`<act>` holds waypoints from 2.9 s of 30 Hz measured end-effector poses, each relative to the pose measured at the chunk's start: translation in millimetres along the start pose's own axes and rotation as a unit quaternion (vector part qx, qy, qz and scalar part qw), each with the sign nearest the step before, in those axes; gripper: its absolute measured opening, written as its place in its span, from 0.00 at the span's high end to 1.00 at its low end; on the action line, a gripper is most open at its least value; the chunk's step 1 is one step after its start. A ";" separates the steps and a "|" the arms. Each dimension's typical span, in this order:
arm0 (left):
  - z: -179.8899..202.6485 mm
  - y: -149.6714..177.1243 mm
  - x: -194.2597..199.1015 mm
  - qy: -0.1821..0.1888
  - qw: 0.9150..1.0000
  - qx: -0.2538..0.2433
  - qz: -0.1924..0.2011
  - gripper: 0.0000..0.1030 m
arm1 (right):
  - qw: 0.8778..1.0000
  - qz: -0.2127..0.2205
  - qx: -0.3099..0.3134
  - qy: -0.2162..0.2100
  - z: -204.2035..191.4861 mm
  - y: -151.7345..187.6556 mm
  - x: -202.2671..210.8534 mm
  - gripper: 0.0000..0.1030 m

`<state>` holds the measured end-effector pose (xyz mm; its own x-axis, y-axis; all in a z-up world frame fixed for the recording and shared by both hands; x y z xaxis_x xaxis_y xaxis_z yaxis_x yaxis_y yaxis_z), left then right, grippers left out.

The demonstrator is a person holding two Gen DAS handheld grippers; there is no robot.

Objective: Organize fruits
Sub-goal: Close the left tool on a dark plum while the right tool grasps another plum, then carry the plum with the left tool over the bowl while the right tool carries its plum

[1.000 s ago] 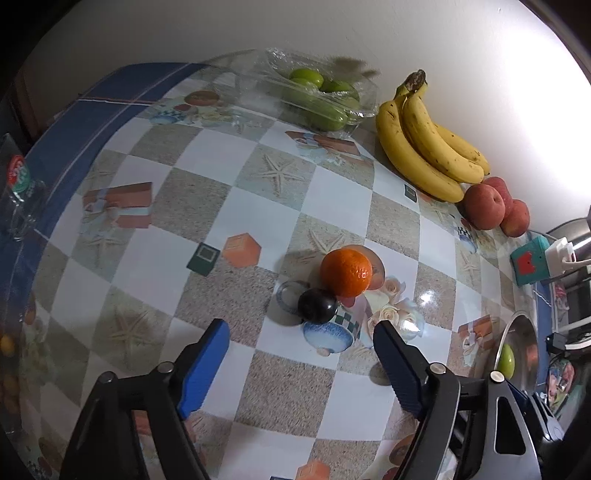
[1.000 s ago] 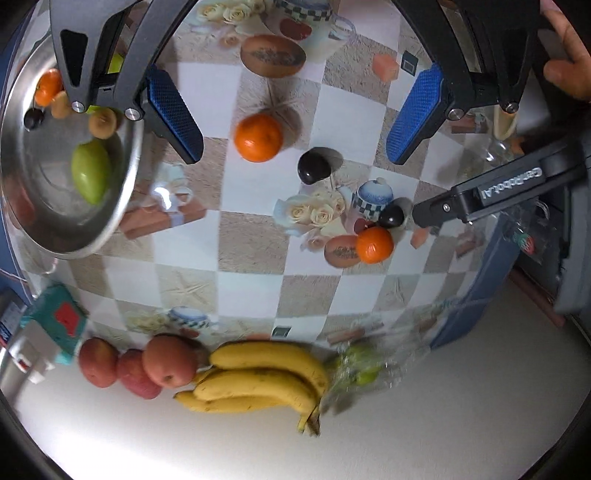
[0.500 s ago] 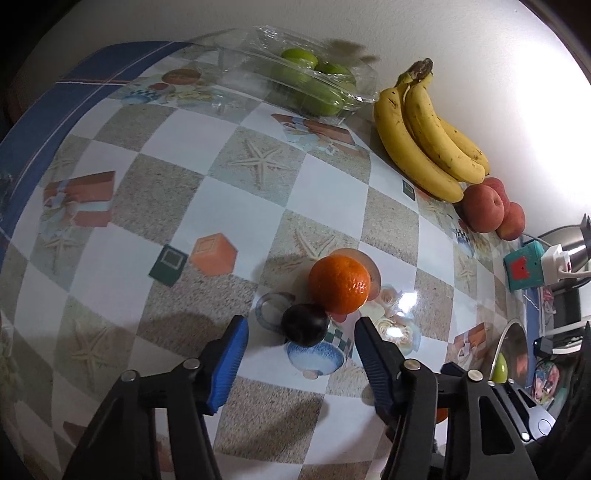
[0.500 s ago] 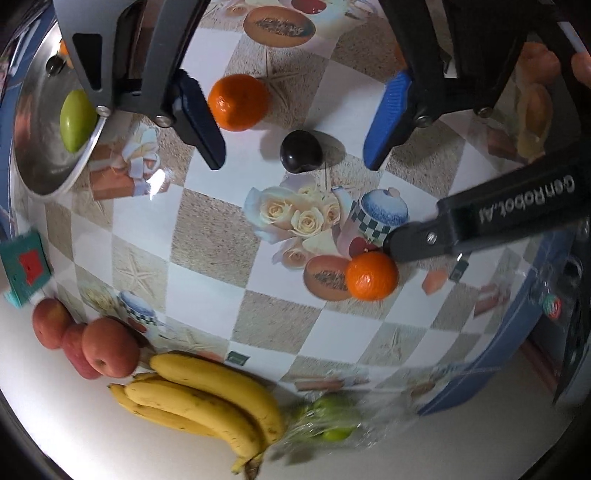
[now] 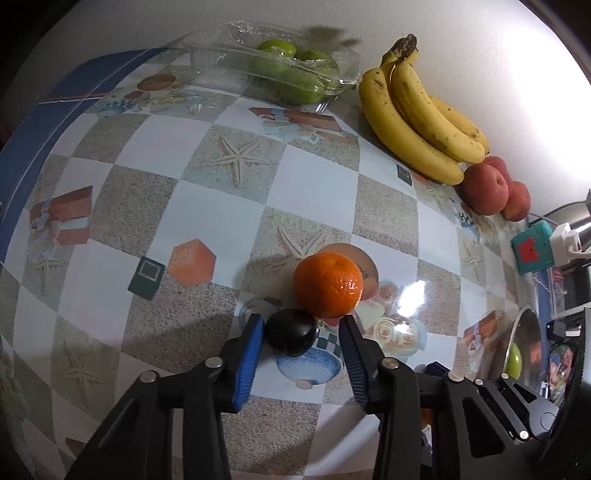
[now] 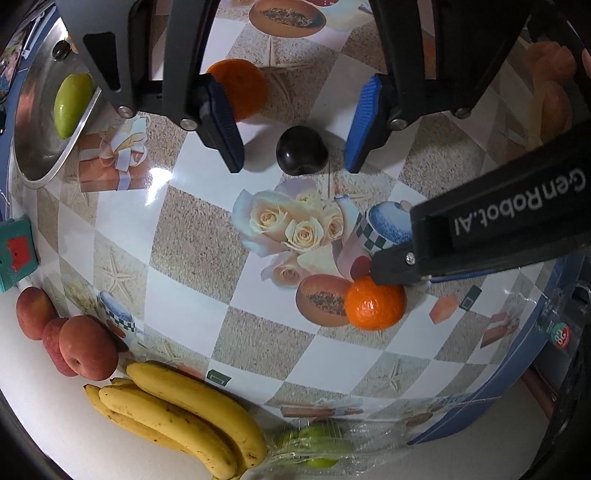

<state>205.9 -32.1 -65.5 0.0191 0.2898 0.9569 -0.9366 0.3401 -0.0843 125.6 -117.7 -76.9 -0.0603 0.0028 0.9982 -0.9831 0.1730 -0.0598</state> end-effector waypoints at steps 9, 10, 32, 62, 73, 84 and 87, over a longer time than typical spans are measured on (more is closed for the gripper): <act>4.4 -0.6 -5.2 -0.020 1.000 -0.009 0.000 0.61 | 1.000 -0.002 0.004 0.002 -0.3 1.1 -5.7 0.62; 3.9 -0.4 -5.4 -0.020 1.000 -0.008 0.000 0.61 | 1.000 -0.002 0.005 -0.001 0.3 0.8 -6.0 0.65; 1.3 2.0 -3.1 -0.021 1.000 -0.004 0.000 0.70 | 1.000 0.004 0.008 -0.002 -2.0 2.0 6.4 0.73; 31.8 36.8 44.7 -0.044 0.998 -0.018 0.030 0.70 | 0.980 0.079 -0.164 -0.074 59.7 55.3 59.3 0.73; 82.0 44.6 51.9 -0.041 0.996 -0.069 0.041 0.70 | 0.954 0.108 -0.264 -0.088 143.2 83.8 81.9 0.73; 148.8 63.4 43.9 -0.041 0.989 -0.133 0.044 0.70 | 0.917 0.118 -0.369 -0.094 225.8 132.6 86.1 0.73; 170.4 71.2 37.0 -0.030 0.987 -0.152 0.042 0.70 | 0.907 0.125 -0.387 -0.107 241.7 143.6 87.3 0.73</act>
<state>80.3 -149.7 11.3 -0.0825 0.2780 0.9570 -0.7852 0.5732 -0.2342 -62.5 -330.7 -0.2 -0.3779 -0.0394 0.9250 -0.5226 0.8338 -0.1780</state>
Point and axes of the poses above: each gripper's, at about its wrist camera, not at the fingertips, and x roughly against the way its jaws point, z to its right, y to its underside, the point moved 1 cm from there along -x, roughly the way its jaws point, and after that the axes turned 13 degrees about -z, right-handed, at the moved point
